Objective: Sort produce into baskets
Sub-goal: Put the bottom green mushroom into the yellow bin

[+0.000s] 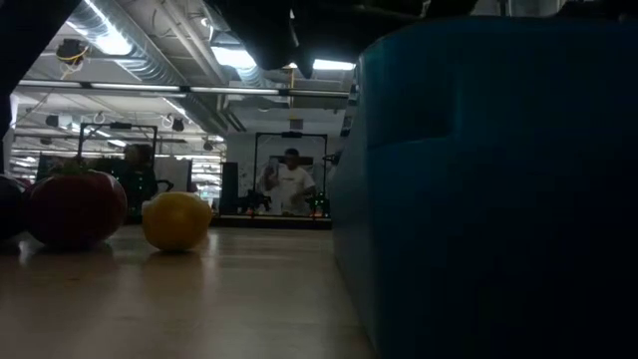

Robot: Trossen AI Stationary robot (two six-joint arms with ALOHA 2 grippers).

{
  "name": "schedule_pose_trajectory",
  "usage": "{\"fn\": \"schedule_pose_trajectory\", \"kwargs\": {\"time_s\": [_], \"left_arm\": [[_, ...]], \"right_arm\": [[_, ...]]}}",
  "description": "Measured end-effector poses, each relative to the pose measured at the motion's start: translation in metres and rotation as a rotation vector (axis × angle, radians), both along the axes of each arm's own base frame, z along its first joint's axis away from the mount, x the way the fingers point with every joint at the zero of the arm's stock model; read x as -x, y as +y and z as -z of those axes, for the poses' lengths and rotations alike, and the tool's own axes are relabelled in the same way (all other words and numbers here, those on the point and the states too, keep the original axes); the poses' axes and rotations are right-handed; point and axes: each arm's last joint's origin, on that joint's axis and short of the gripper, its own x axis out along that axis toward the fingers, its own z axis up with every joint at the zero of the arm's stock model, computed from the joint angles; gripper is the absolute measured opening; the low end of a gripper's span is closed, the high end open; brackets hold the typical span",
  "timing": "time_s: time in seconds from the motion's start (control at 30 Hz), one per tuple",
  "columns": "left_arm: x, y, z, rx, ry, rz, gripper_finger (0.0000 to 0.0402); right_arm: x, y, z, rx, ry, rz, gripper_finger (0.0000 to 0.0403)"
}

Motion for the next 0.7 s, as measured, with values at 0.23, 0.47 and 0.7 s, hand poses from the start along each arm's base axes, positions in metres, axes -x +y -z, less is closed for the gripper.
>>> {"fn": "schedule_pose_trajectory", "kwargs": {"time_s": [0.23,0.47,0.7], "left_arm": [[0.0,-0.0002,-0.0003,-0.003,0.0,0.001,0.0102],[0.0,-0.0002,0.0,-0.004,0.003,0.0,0.0102],[0.0001,0.0001,0.0007,-0.028,0.014,-0.007,0.0123]], "right_arm": [[-0.0002,-0.0003,0.0012,0.0,0.012,0.008,0.0138],[-0.0002,-0.0002,0.0022,0.001,0.022,0.007,0.0097],[-0.0003,0.0001,0.0036,0.003,0.036,-0.001,0.0068]]}}
